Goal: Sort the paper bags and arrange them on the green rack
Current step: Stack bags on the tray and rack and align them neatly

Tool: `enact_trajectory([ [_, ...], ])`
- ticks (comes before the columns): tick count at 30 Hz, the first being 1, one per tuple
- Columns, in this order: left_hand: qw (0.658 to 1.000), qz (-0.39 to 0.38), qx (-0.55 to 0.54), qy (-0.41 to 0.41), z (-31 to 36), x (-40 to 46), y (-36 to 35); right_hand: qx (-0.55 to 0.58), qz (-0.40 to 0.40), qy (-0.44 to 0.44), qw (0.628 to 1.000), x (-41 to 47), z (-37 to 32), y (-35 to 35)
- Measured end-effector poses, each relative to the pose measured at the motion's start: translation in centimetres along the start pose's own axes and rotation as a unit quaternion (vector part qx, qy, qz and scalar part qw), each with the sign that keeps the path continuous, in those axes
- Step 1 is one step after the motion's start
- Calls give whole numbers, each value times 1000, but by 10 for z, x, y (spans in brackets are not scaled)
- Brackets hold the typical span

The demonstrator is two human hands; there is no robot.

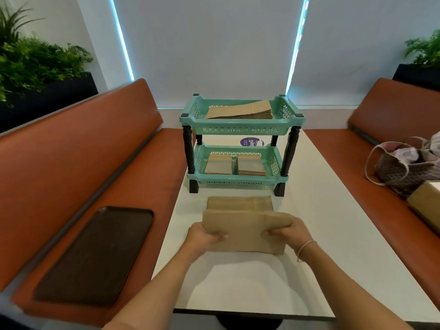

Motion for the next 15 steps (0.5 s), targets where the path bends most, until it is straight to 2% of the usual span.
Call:
enact_trajectory([
  [2,999,6,50,-16,17,2,9,-30,-22,30,999,5,-22,6],
  [4,992,-1,121,-32,42,1,19,-143,-58,63,986,9,-47,6],
  [6,980,-25,187,-57,70,0,25,-261,-106,77,956,9,-68,-5],
  [8,963,-49,247,-92,98,-2,24,-382,-147,93,908,9,-81,-21],
  [10,958,-33,256,-124,122,-4,24,-426,-144,94,888,8,-87,-30],
  [12,977,27,166,-133,134,-5,31,-363,-105,79,923,7,-85,-28],
  [14,991,54,31,-118,128,-4,36,-190,-64,40,979,4,-76,-20],
  [15,994,36,-5,-102,119,-5,34,-85,-51,14,995,2,-70,-18],
])
Point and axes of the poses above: each hand's wrist, its own x-axis towards the middle knuckle, its own y-axis out of the back of the hand, z = x × y, the point moved 3 cm from there along x, towards the middle knuckle, and after that the axes turned 12 degrees about x, right-handed, at the moved point
